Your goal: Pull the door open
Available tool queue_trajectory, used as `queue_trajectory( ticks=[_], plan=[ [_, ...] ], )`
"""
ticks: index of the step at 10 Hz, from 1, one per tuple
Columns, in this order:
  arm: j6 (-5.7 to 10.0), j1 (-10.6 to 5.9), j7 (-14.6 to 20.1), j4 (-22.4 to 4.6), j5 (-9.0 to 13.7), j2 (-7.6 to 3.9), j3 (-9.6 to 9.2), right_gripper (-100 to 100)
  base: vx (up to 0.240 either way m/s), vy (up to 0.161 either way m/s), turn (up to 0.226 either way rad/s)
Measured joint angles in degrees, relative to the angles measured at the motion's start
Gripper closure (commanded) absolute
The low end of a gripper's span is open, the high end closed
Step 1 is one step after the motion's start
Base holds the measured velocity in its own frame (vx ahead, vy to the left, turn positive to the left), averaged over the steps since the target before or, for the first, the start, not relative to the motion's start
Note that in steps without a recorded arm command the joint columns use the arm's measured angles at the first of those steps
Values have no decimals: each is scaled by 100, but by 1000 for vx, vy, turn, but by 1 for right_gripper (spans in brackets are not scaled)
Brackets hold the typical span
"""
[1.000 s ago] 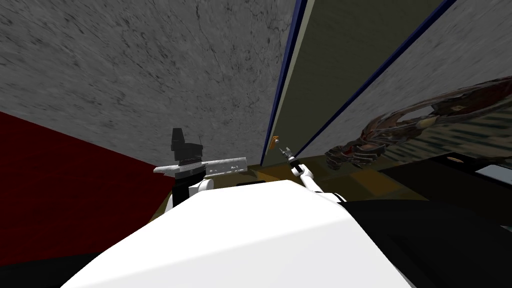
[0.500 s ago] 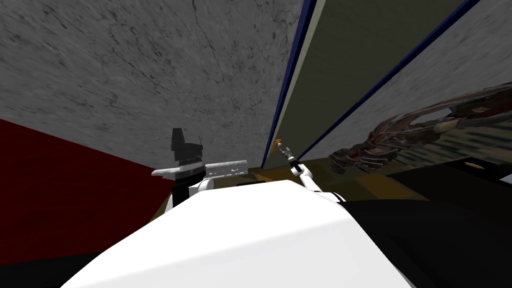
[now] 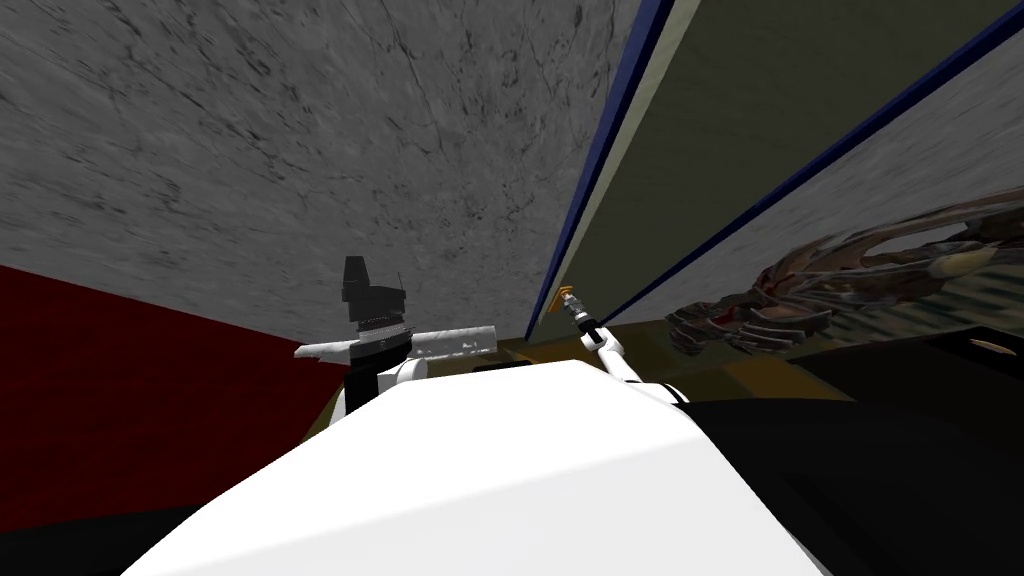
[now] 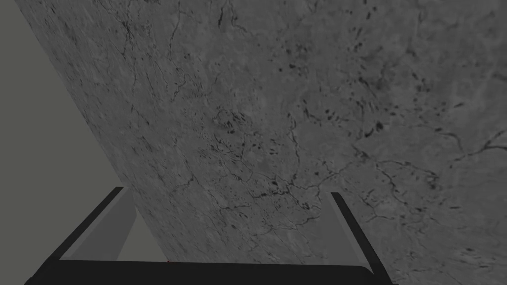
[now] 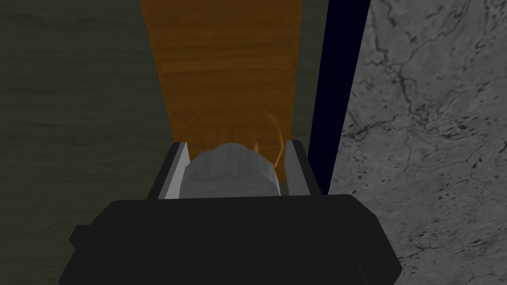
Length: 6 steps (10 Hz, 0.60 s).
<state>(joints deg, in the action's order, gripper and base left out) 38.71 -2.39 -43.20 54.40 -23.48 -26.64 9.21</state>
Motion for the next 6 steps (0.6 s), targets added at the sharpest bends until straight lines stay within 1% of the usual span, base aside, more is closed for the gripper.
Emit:
queue_trajectory(
  ticks=[4, 5, 6],
  plan=[
    [-5, 11, 0, -11, -5, 0, -6, 100, -14, -3, 2],
    [-6, 13, 1, -13, -5, 0, -6, 100, -24, -31, 59],
    [-15, 7, 70, -31, 42, 4, -12, 100, -47, -65, 92]
  ],
)
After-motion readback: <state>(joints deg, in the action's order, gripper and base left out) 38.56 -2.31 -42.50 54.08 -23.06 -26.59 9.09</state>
